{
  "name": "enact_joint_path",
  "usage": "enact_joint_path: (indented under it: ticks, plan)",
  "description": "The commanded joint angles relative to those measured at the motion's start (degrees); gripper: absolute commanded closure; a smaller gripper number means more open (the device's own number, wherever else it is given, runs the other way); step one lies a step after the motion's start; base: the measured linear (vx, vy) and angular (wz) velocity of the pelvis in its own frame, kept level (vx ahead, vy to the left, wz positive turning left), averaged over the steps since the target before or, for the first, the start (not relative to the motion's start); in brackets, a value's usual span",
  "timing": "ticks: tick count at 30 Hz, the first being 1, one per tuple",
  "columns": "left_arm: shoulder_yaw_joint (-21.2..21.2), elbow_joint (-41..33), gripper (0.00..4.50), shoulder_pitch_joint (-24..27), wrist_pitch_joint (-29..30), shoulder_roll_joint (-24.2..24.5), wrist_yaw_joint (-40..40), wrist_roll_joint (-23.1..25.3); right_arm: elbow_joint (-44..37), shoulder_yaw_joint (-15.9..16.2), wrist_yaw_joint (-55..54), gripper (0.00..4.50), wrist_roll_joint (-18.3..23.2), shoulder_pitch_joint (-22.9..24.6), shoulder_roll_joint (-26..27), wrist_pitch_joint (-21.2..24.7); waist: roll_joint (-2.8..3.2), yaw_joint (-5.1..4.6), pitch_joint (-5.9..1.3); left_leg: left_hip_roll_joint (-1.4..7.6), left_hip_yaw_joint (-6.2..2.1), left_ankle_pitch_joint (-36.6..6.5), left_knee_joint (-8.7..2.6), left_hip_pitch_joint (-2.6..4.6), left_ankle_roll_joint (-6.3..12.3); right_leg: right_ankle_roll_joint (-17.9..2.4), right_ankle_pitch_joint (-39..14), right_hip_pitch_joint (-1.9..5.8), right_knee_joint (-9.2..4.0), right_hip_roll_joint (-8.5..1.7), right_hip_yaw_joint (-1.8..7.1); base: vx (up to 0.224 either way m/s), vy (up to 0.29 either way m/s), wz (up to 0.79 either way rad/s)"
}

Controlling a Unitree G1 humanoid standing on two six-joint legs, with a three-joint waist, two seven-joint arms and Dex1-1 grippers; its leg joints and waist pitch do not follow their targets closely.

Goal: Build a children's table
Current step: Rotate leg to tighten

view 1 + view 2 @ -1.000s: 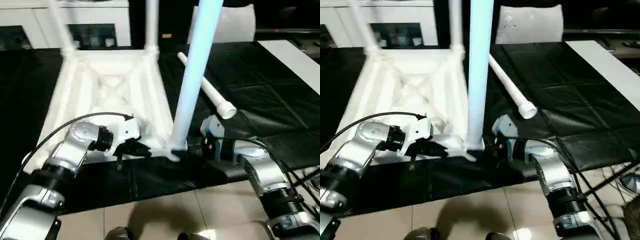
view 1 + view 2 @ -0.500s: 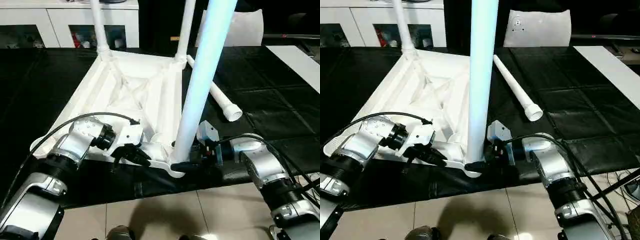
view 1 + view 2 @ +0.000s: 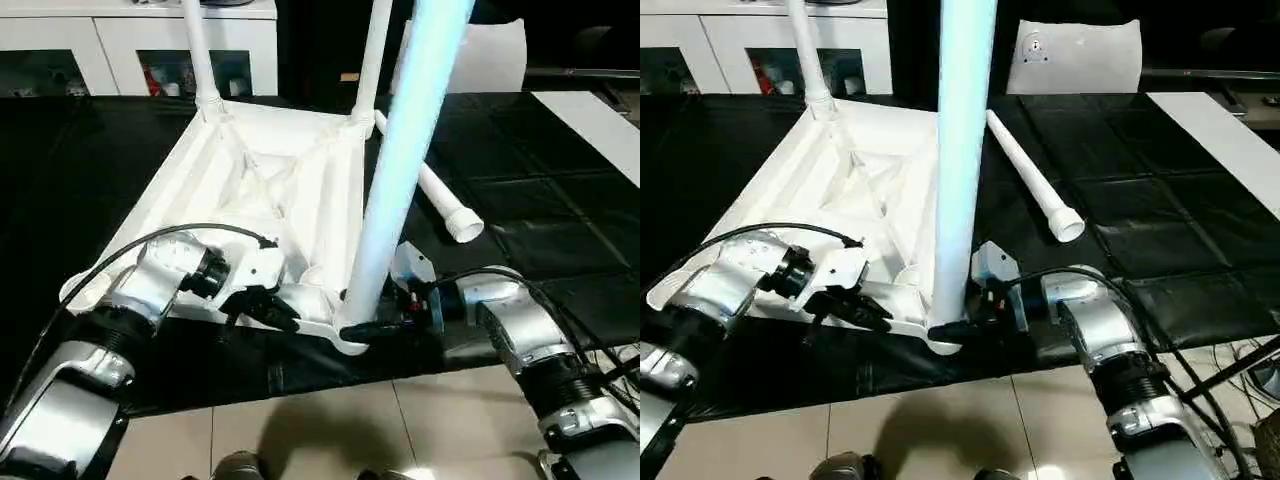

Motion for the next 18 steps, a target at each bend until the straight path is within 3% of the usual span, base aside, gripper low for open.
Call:
enact_joint_path:
  ticks: [1, 2, 3, 4, 5, 6, 9, 10, 11, 12, 13, 15, 18]
  plan:
    - [-0.49, -3.41, 4.50, 0.88, 0.97, 0.35, 2.50, 1.65, -0.65, -1.95, -4.01, 1.85, 1.17, 1.11, 1.24, 1.77, 0.81, -0.31, -4.30, 3.78, -1.37, -17.80, -4.12, 2.04, -0.67, -13.52, -16.89, 2.00, -3.27, -3.80, 2.59, 0.000, 0.000, 0.00]
    - [0.63, -5.97, 4.50, 2.49, 3.75, 0.52, 5.34, 1.62, -1.22, -3.08, -7.66, 1.85, 1.50, 1.74, 3.02, 2.45, 0.94, -0.34, -4.24, 3.85, -1.44, -18.37, -4.24, 2.02, -1.04, -13.33, -17.47, 1.99, -3.36, -3.84, 2.64, 0.000, 0.000, 0.00]
    - [1.46, -7.80, 4.50, 3.62, 5.78, 0.59, 7.26, 1.49, -1.61, -3.85, -10.21, 1.85, 1.71, 2.15, 4.25, 2.95, 0.66, -0.65, -4.08, 3.83, -1.58, -19.37, -4.43, 1.83, -1.74, -12.96, -18.57, 1.98, -3.39, -3.83, 2.66, 0.000, 0.000, 0.00]
    - [2.87, -11.23, 4.50, 5.33, 10.01, 0.21, 9.49, 0.47, -2.51, -4.72, -13.36, 1.85, 2.21, 2.75, 5.99, 4.13, 0.82, -1.09, -3.99, 3.91, -1.72, -21.11, -4.57, 2.11, -2.76, -12.71, -20.77, 1.75, -3.43, -3.99, 2.79, 0.000, 0.000, 0.00]
    - [4.71, -15.72, 4.50, 7.33, 15.38, -1.04, 13.27, -0.49, -3.46, -5.70, -18.22, 1.85, 2.35, 3.24, 8.54, 5.63, 0.62, -1.63, -3.72, 3.72, -1.99, -22.63, -4.65, 1.87, -3.30, -11.80, -24.17, 1.71, -3.72, -3.99, 2.71, 0.000, 0.000, 0.00]
    - [5.24, -17.05, 4.50, 7.90, 16.95, -1.45, 14.46, -0.77, -3.74, -5.97, -19.72, 1.85, 2.36, 3.37, 9.33, 6.11, 0.59, -1.92, -3.83, 3.65, -2.20, -23.08, -4.62, 1.83, -3.58, -11.30, -25.49, 1.85, -3.78, -4.11, 2.65, 0.000, 0.000, 0.00]
    - [8.17, -23.52, 4.50, 10.04, 27.14, -6.91, 24.02, -1.14, -3.75, -7.64, -29.38, 1.86, 2.36, 2.82, 15.40, 8.58, 0.53, -3.72, -3.70, 3.36, -2.44, -24.98, -4.53, 1.78, -4.16, -9.75, -29.55, 1.52, -4.36, -3.87, 2.50, 0.000, 0.000, 0.00]
    - [8.22, -23.63, 4.50, 10.06, 27.34, -7.11, 24.30, -1.11, -3.70, -7.68, -29.68, 1.87, 2.32, 2.77, 15.58, 8.64, 0.41, -4.24, -3.67, 3.18, -2.50, -24.90, -4.44, 1.63, -3.96, -9.22, -30.54, 1.44, -4.69, -3.85, 2.40, 0.000, 0.000, 0.00]
    - [8.42, -24.79, 4.50, 10.32, 29.77, -10.31, 28.74, -0.14, -2.73, -7.88, -34.19, 1.87, 1.27, 2.02, 18.18, 9.03, 0.17, -4.50, -3.83, 3.12, -2.48, -24.58, -4.29, 1.59, -3.74, -8.93, -30.60, 1.51, -4.73, -3.84, 2.37, 0.000, 0.000, 0.00]
    - [8.37, -24.93, 4.50, 10.35, 30.18, -10.98, 29.66, 0.13, -2.45, -7.87, -35.11, 1.87, 0.97, 1.84, 18.72, 9.03, 0.26, -4.89, -3.72, 3.04, -2.49, -23.80, -4.25, 1.29, -3.34, -8.65, -30.69, 1.46, -4.82, -3.77, 2.37, 0.000, 0.000, 0.00]
    - [8.00, -24.94, 4.50, 10.33, 31.28, -13.55, 33.05, 1.22, -0.98, -7.93, -39.01, 1.88, -0.28, 0.96, 20.81, 8.98, 0.04, -4.91, -4.13, 3.00, -2.36, -22.42, -4.02, 1.39, -2.78, -8.43, -29.73, 1.46, -4.87, -3.75, 2.44, 0.000, 0.000, 0.00]
    - [7.55, -25.60, 4.50, 10.56, 33.11, -15.65, 35.39, 1.88, 0.35, -8.38, -42.71, 1.88, -1.41, 0.25, 22.47, 8.82, 0.09, -5.26, -4.01, 2.89, -2.12, -21.34, -3.89, 1.39, -2.06, -8.87, -28.20, 1.16, -5.00, -3.60, 2.56, 0.000, 0.000, 0.00]
    - [6.32, -25.62, 4.50, 10.10, 34.63, -18.61, 40.09, 4.22, 2.36, -9.88, -48.94, 1.88, -1.70, -0.97, 25.01, 9.43, 0.01, -5.23, -4.23, 2.86, -1.95, -19.98, -3.76, 1.39, -1.01, -9.09, -25.56, 1.31, -4.88, -3.33, 2.58, 0.000, 0.000, 0.00]
